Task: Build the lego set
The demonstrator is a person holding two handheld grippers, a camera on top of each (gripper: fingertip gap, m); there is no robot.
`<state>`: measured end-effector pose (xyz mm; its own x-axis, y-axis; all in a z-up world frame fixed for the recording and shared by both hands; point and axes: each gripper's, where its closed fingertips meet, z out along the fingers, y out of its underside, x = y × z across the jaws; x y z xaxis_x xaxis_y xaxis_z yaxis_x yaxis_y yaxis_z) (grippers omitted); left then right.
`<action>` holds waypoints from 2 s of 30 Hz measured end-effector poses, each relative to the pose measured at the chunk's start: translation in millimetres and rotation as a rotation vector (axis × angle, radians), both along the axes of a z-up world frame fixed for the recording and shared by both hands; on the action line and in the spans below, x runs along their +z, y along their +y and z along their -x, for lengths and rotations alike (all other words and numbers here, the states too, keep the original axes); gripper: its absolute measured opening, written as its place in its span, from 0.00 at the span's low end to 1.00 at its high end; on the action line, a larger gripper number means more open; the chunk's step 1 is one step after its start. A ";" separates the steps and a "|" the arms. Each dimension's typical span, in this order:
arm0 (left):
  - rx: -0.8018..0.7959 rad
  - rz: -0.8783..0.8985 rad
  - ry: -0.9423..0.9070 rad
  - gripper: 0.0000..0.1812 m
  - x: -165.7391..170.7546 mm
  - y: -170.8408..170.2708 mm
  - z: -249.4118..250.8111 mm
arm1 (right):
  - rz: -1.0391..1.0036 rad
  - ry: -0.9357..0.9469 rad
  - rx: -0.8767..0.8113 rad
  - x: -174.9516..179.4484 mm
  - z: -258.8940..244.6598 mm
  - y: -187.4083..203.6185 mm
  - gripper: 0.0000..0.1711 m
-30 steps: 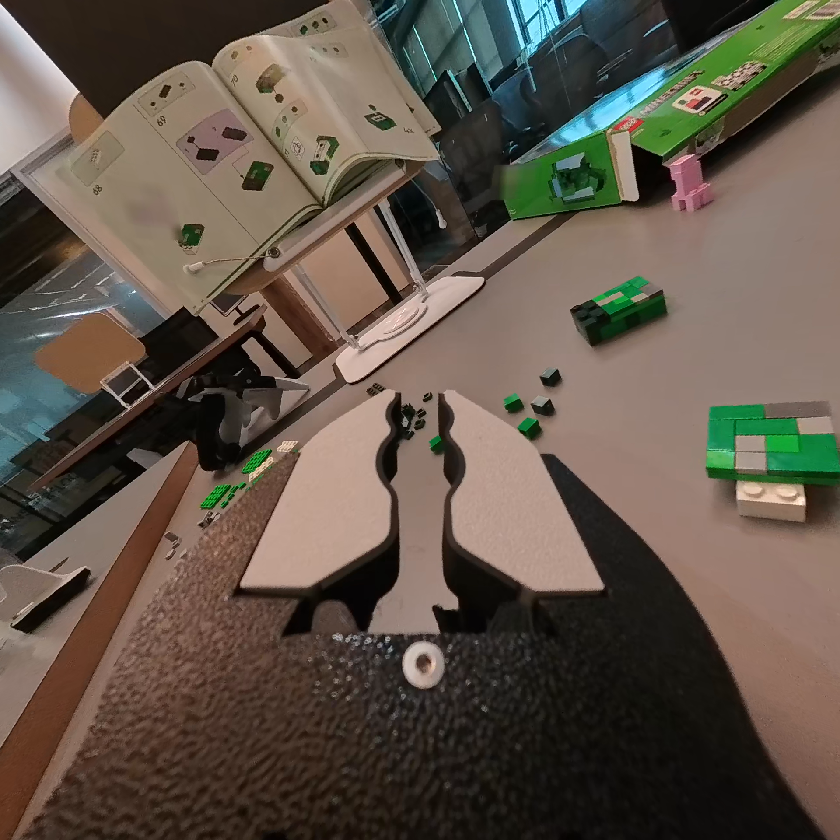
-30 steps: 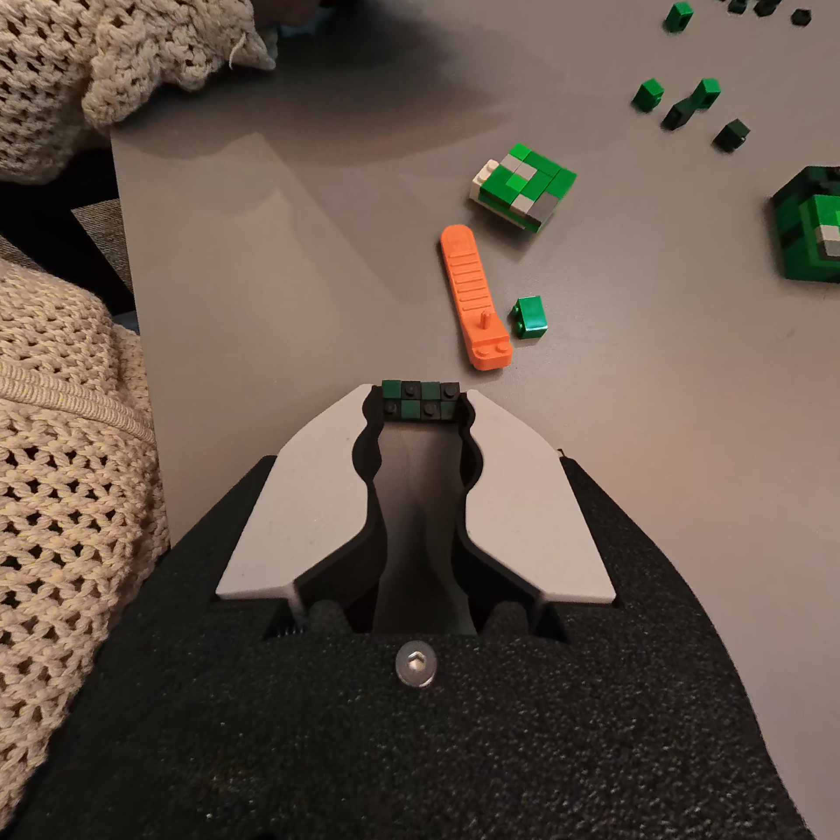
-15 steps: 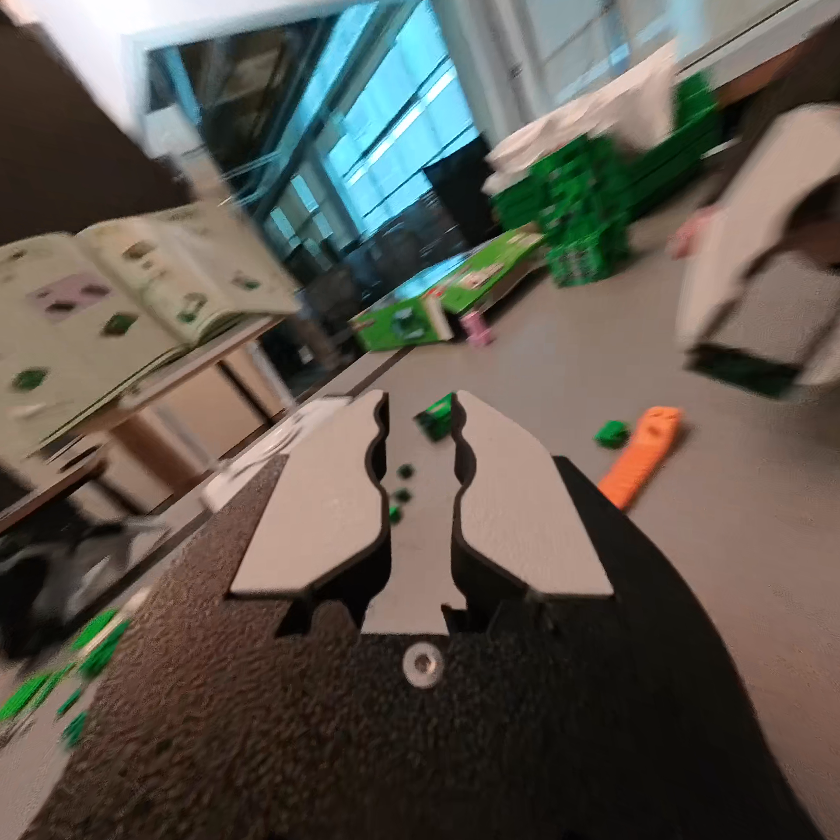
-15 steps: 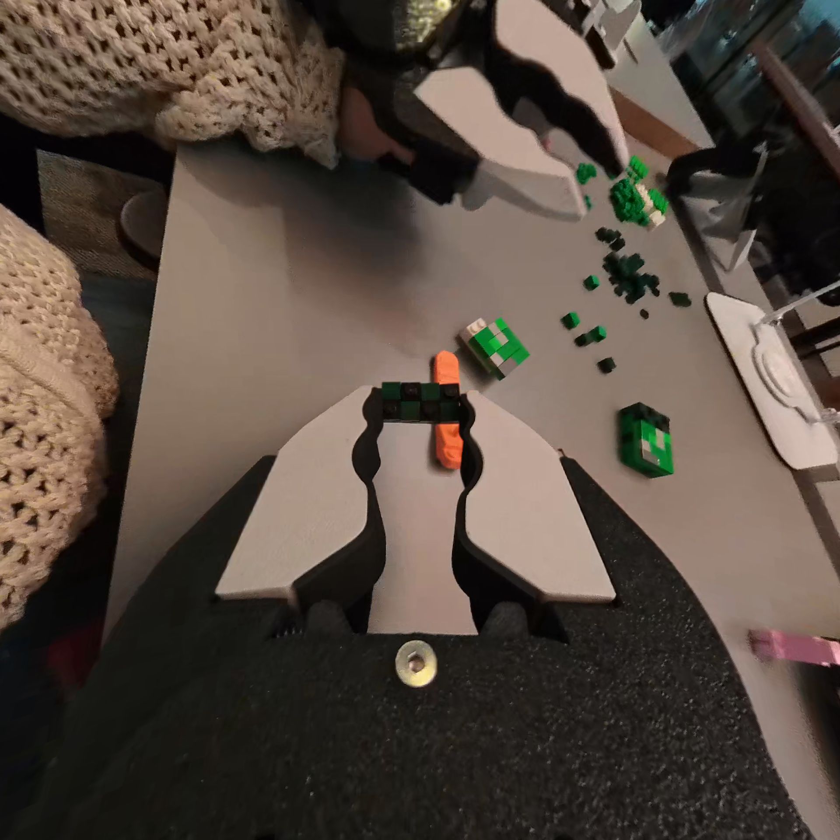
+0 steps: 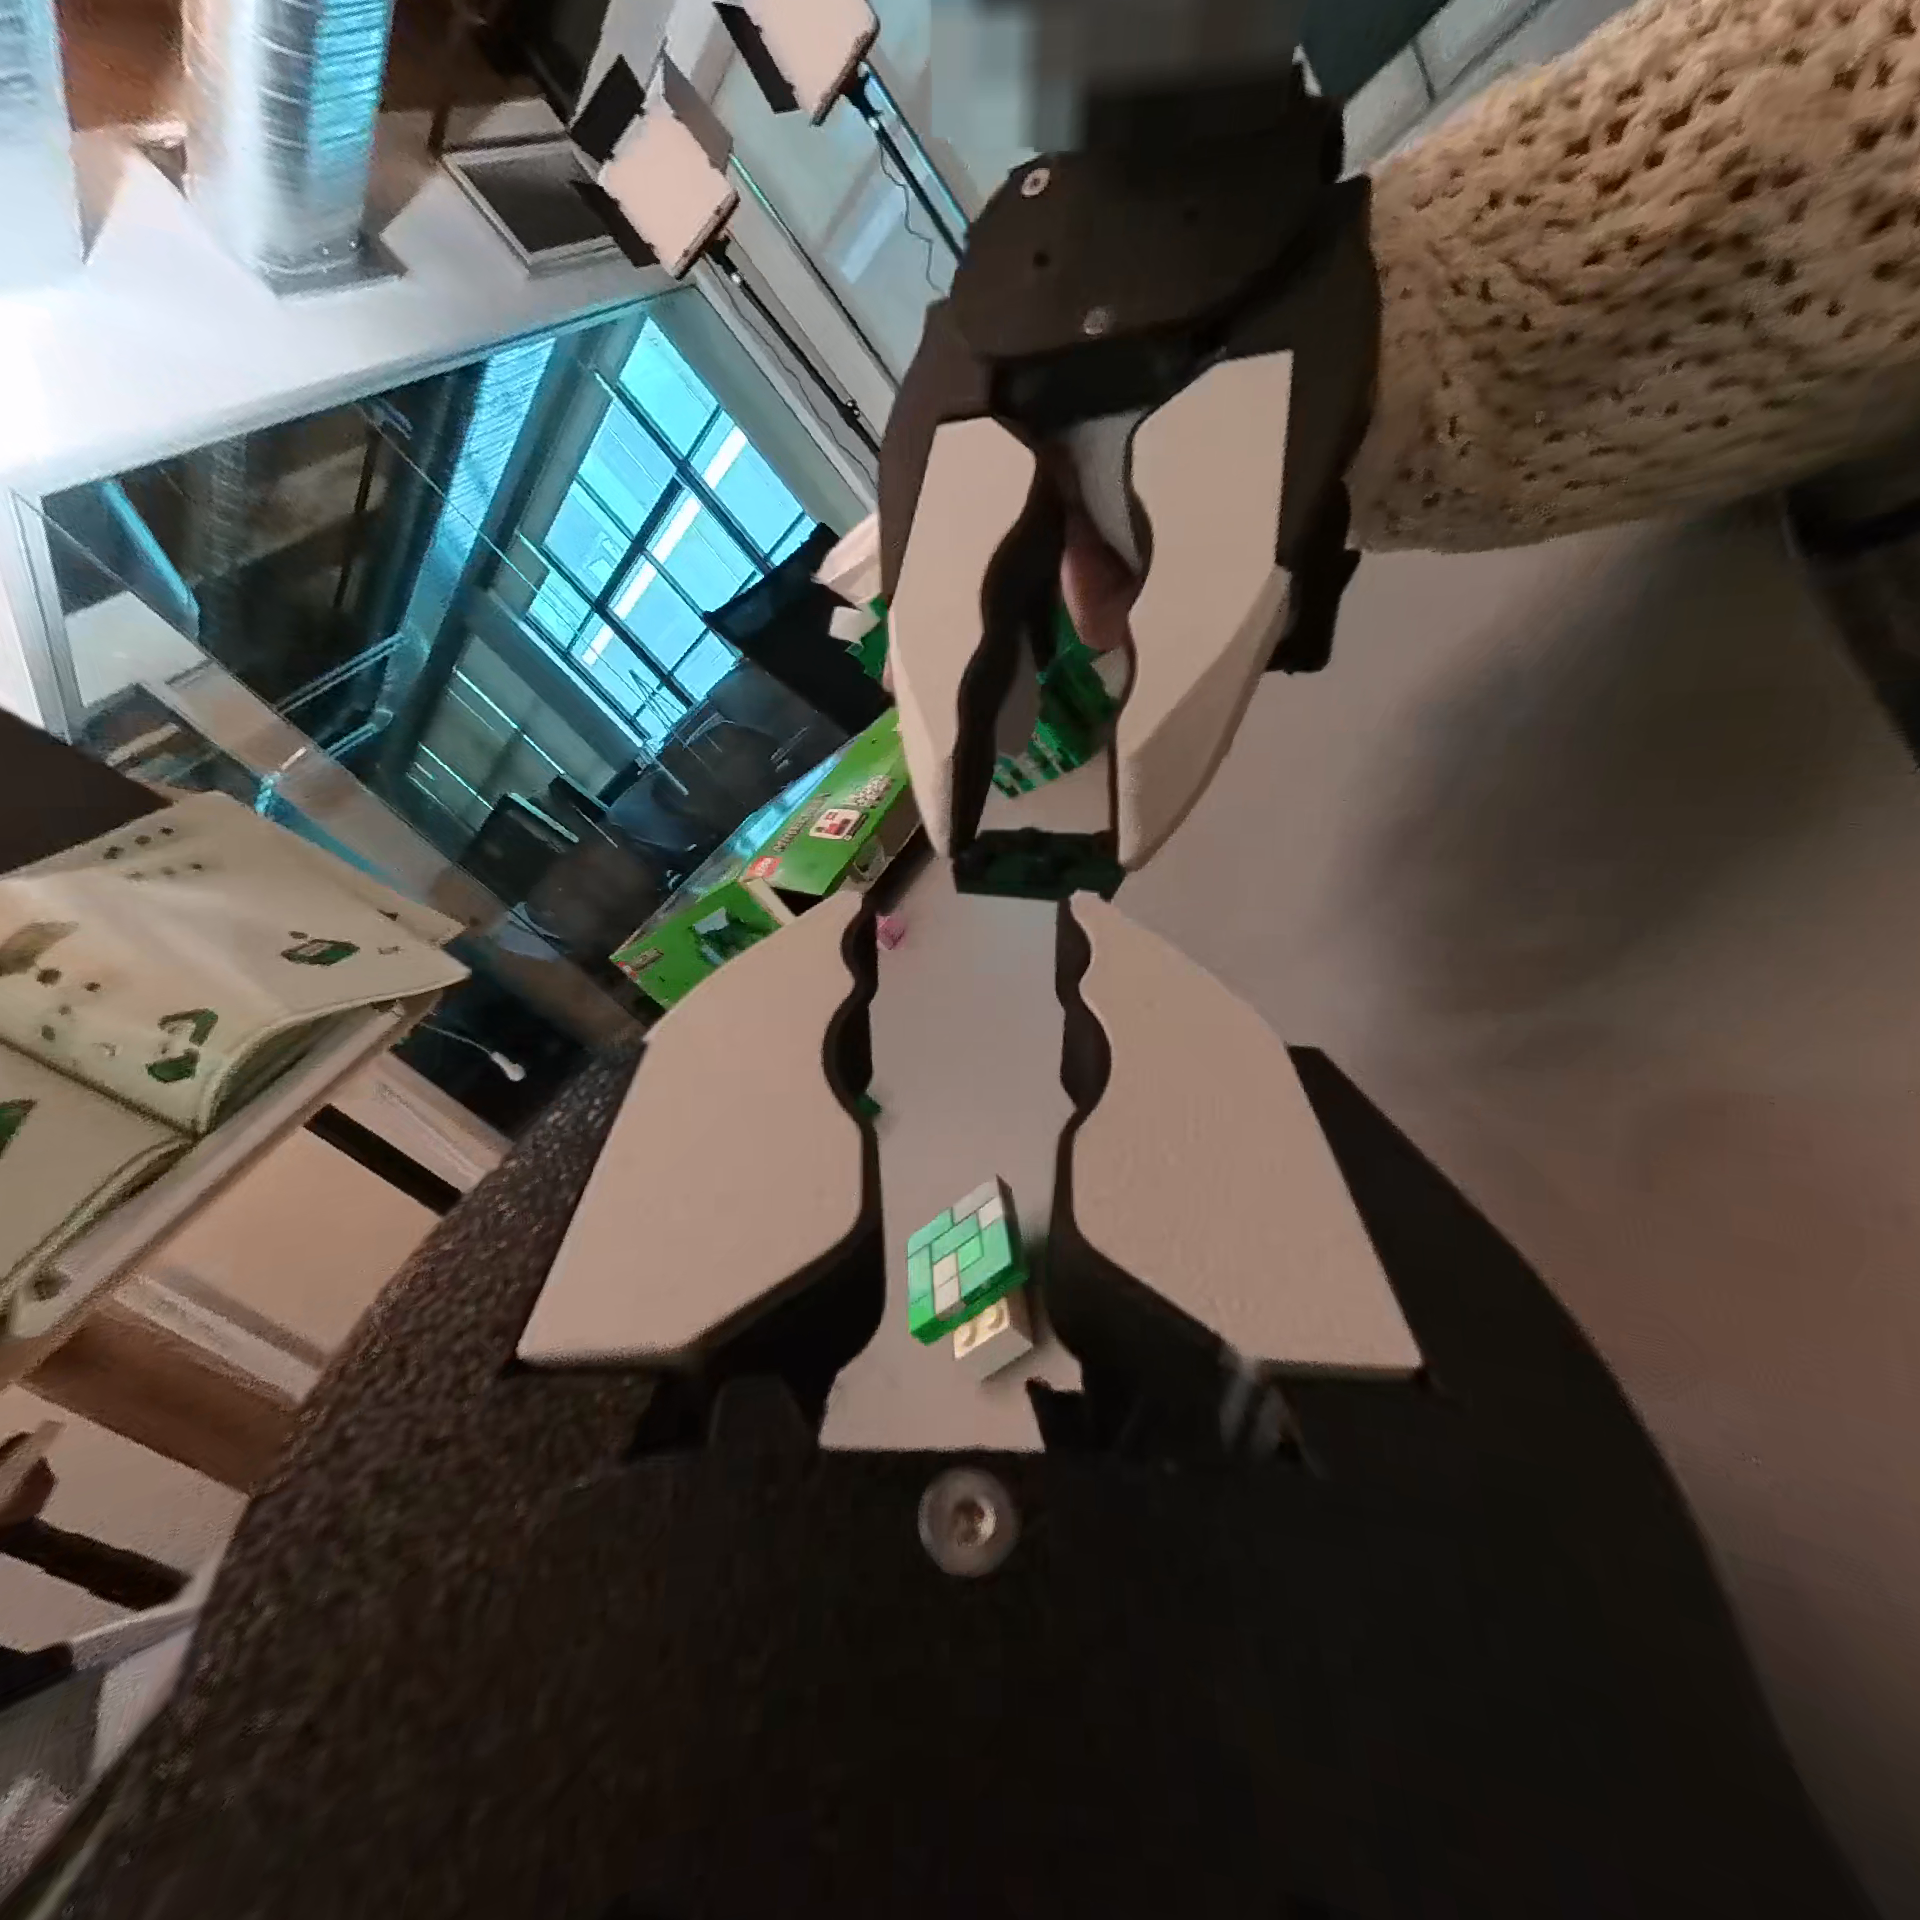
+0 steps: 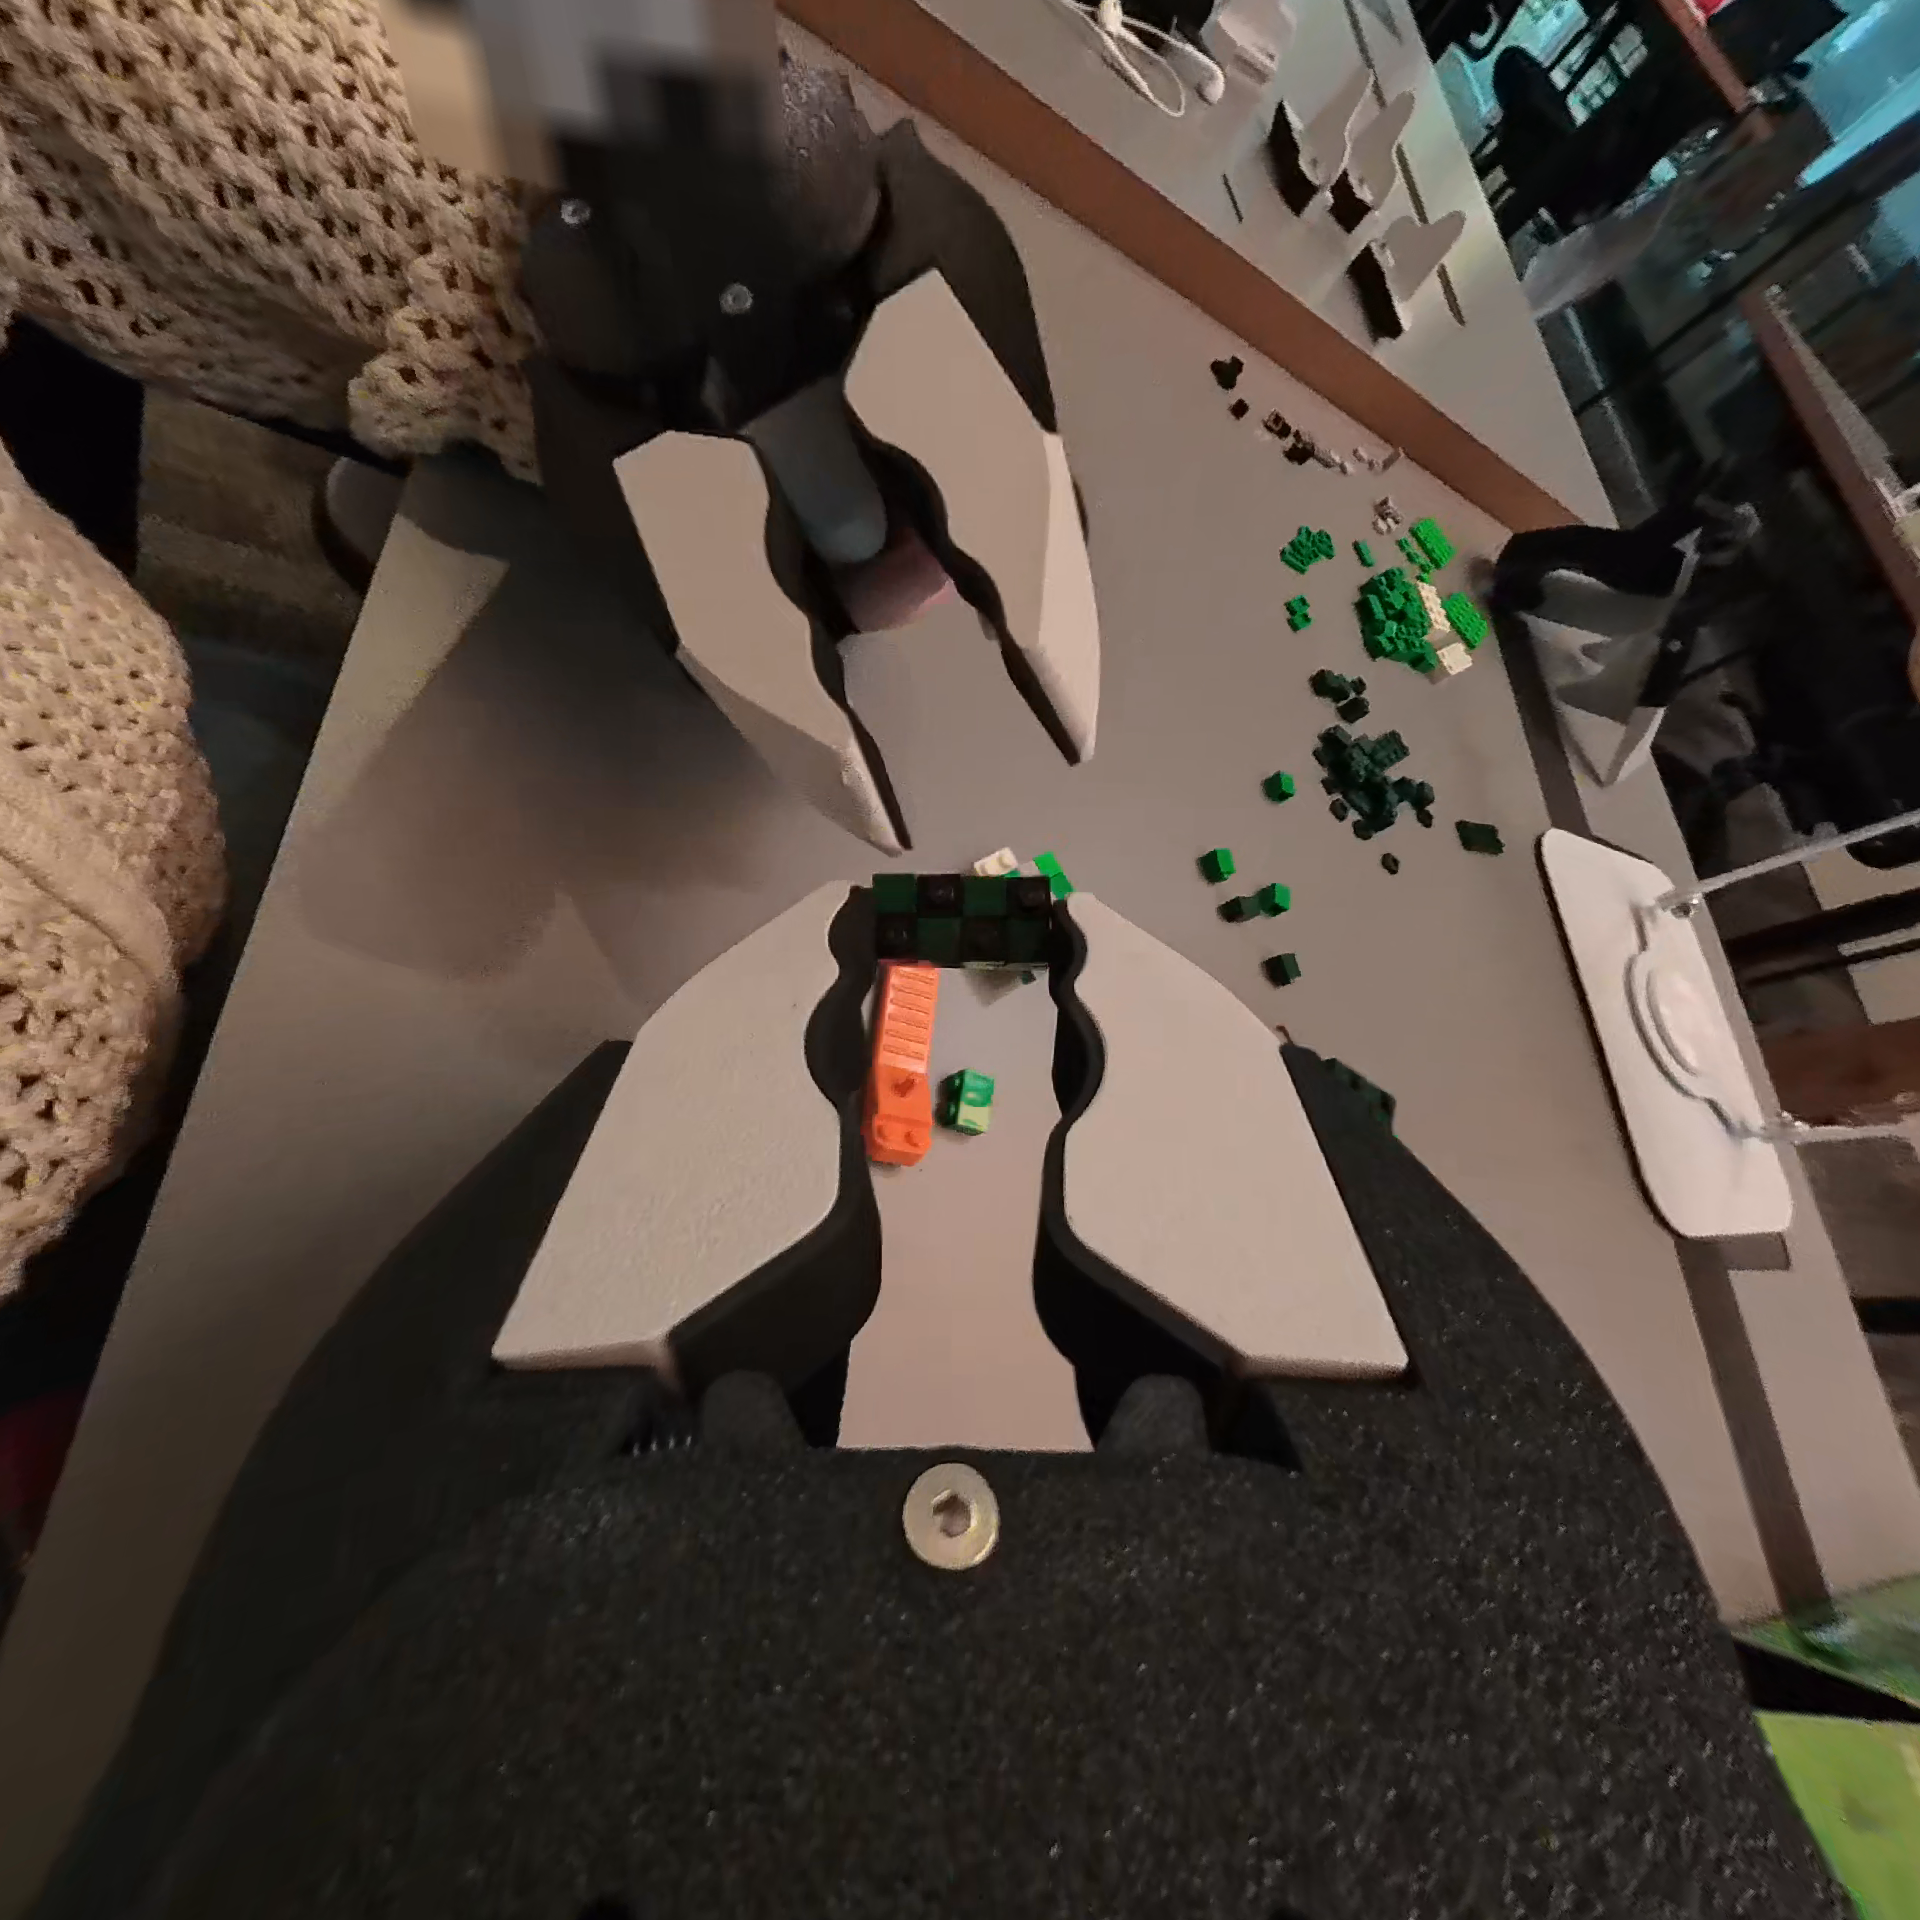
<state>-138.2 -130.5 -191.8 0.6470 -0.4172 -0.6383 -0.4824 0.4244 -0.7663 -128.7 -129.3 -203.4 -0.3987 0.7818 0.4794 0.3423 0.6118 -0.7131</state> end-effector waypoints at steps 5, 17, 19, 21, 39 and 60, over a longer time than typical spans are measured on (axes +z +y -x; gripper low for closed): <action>0.006 -0.011 -0.015 0.18 2.6 -0.7 3.2 | 0.012 -0.082 0.042 6.1 -2.1 -5.0 0.19; -0.223 0.363 -0.561 0.08 25.8 -1.6 16.1 | -0.112 -0.036 0.056 30.9 5.6 -7.8 0.19; -0.242 0.483 -0.687 0.09 33.2 -0.7 18.3 | -0.218 -0.018 0.051 32.4 7.4 -5.9 0.19; -0.225 0.608 -0.742 0.11 34.1 0.5 16.4 | -0.297 0.002 0.059 32.5 10.1 -7.2 0.18; -0.077 0.872 -0.787 0.04 19.5 -16.4 16.1 | -0.389 0.140 0.160 26.6 27.7 -24.6 0.20; 0.165 1.015 -0.981 0.04 -18.8 -16.8 70.0 | -0.151 -0.580 0.388 -80.5 66.5 40.8 0.28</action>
<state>-208.1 -147.3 -210.6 0.7310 -0.2928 0.6164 0.4253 -0.5109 -0.7471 -195.2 -88.5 -283.9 -0.8584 0.4733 0.1977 0.3779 0.8442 -0.3801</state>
